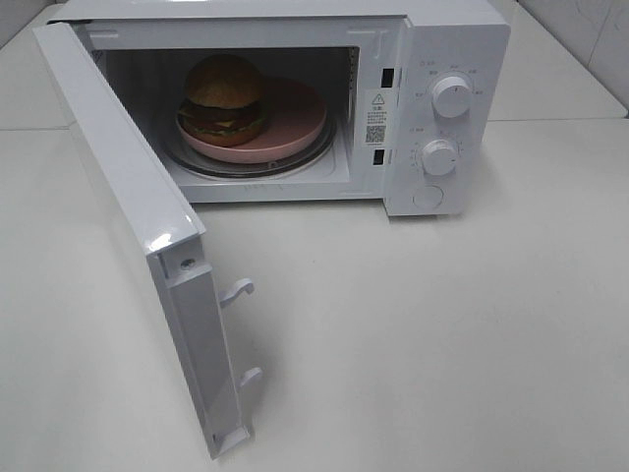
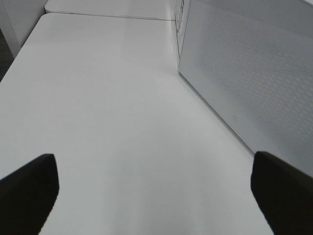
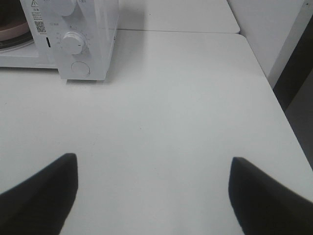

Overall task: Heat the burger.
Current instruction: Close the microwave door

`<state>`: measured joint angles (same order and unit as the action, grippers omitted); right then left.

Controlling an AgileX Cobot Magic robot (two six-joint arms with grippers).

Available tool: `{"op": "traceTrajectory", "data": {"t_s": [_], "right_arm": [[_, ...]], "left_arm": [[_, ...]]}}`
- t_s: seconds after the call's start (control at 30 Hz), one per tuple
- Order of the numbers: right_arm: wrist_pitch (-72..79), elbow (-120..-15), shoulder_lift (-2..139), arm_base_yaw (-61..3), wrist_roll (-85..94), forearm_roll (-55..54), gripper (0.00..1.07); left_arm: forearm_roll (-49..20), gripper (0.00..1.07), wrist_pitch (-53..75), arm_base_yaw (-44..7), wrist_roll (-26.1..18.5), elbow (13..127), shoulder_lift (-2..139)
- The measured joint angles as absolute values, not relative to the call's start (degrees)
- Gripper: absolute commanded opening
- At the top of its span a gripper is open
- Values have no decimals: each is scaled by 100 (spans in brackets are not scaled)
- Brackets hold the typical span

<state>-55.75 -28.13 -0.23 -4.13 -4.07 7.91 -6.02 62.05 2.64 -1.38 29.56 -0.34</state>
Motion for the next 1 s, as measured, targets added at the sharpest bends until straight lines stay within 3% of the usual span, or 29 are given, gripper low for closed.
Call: {"op": "traceTrajectory", "data": {"t_s": [1.0], "right_arm": [[-5575, -2813, -23, -413, -407, 791, 76]], "left_arm": [[-602, 100, 6205, 264, -138, 2956, -34]]}}
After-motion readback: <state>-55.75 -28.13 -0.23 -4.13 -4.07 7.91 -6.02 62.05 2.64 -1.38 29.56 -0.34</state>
